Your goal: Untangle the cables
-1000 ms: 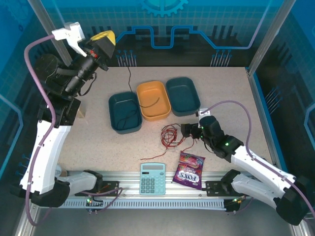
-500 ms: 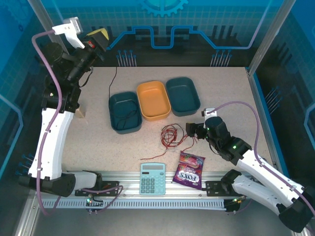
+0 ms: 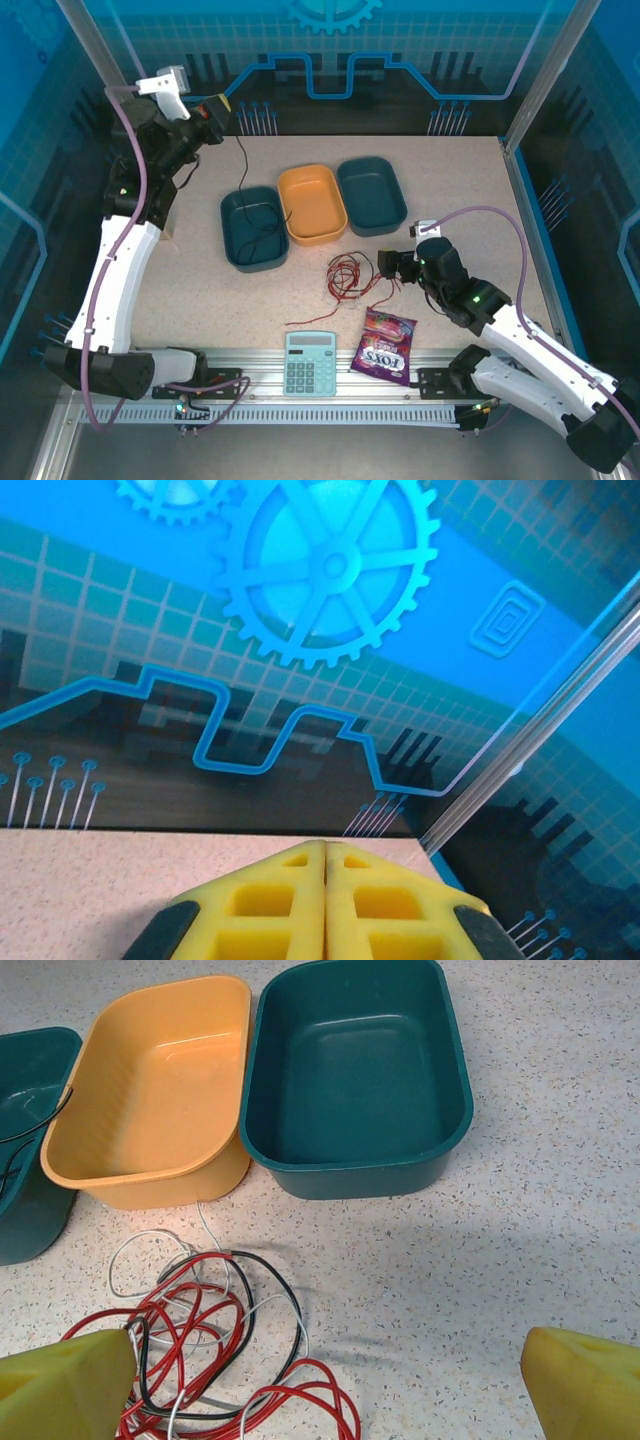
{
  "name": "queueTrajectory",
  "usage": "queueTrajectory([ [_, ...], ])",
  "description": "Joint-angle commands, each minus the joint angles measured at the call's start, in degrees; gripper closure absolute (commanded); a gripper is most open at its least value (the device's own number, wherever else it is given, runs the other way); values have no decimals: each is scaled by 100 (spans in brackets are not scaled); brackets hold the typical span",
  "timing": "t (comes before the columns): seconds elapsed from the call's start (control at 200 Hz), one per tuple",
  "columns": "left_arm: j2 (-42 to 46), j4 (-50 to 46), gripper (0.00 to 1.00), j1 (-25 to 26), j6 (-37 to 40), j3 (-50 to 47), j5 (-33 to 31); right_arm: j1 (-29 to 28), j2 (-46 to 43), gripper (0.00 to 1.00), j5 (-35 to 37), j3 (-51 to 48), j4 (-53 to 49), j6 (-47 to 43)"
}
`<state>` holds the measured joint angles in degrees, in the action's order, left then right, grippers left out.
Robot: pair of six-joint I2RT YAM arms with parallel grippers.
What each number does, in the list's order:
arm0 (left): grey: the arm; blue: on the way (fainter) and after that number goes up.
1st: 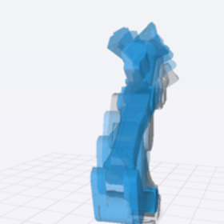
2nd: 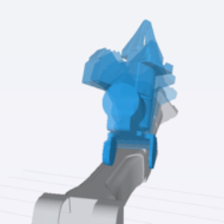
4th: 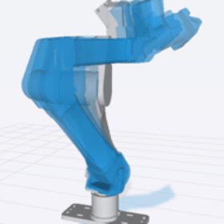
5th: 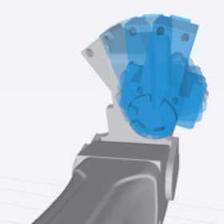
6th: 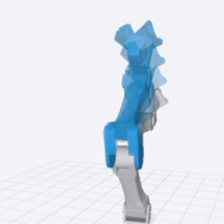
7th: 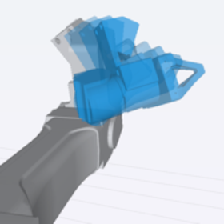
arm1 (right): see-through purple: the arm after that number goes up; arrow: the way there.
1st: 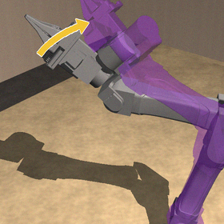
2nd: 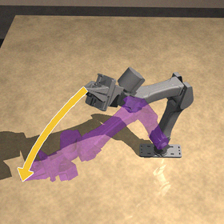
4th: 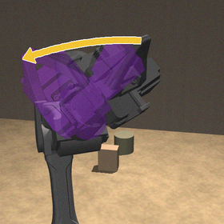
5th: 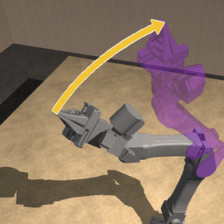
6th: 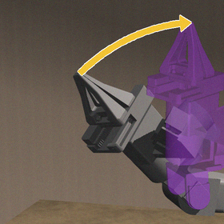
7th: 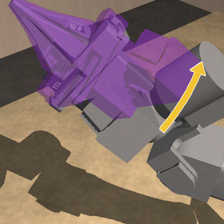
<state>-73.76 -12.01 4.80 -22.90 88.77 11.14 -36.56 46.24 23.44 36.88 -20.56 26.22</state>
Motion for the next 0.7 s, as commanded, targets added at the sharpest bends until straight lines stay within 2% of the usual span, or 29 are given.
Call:
queueTrajectory([
  [0.0, 234, -167, 100, -67, 239, -135, -223, 79, 24, 0, 67, 155, -73, 137],
  [0.425, 518, -660, 100, -304, 509, -543, -393, 83, 43, 0, 67, 161, -150, 200],
  [0.695, 437, -1250, 100, -304, 470, -391, 162, 96, 246, 0, 72, 264, -211, 326],
])
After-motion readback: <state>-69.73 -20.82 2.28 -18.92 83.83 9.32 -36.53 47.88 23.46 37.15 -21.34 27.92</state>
